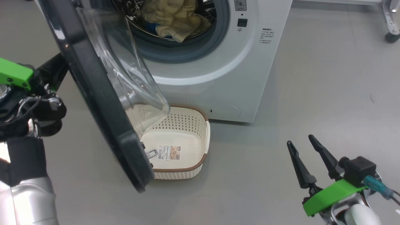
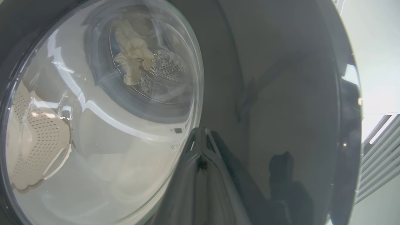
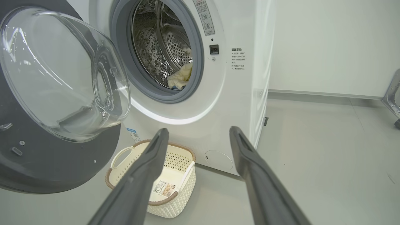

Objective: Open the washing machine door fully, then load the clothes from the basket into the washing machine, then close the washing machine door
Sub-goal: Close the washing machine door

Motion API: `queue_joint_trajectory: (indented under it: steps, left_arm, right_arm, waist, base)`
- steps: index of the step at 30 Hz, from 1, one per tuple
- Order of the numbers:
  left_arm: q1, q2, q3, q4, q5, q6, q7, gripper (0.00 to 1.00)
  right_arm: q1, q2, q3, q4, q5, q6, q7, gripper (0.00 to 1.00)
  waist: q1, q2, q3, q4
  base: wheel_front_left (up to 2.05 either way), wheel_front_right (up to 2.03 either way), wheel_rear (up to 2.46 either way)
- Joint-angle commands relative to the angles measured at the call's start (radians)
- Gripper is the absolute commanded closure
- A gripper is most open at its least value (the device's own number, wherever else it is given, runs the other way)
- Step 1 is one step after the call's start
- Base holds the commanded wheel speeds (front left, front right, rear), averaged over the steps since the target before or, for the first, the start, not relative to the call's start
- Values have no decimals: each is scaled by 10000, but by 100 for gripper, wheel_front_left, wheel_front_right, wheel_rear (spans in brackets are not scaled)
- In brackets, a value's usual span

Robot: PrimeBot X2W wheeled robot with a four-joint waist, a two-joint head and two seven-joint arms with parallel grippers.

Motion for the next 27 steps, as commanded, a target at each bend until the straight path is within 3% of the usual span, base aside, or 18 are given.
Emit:
queue_joint_trajectory:
  steps: [1, 14, 27]
  left_arm:
    - [-744, 92, -39, -307, -129, 138, -147, 100]
    - [-1193, -201, -1096, 865, -635, -751, -1444, 100]
    - [-1936, -208, -2639, 2797, -2185, -1989, -3618, 100]
  right_arm:
    - [-187, -31, 152, -304, 48, -27, -67, 0]
    - [-250, -67, 267, -237, 82, -27, -67, 0]
    - [-173, -243, 459, -183, 137, -27, -67, 0]
  waist:
    - [0, 0, 7, -18]
    - [0, 0, -62, -211]
    - [0, 0, -285, -632]
  base:
    - [0, 0, 0]
    - [0, 0, 0]
    - [0, 0, 0]
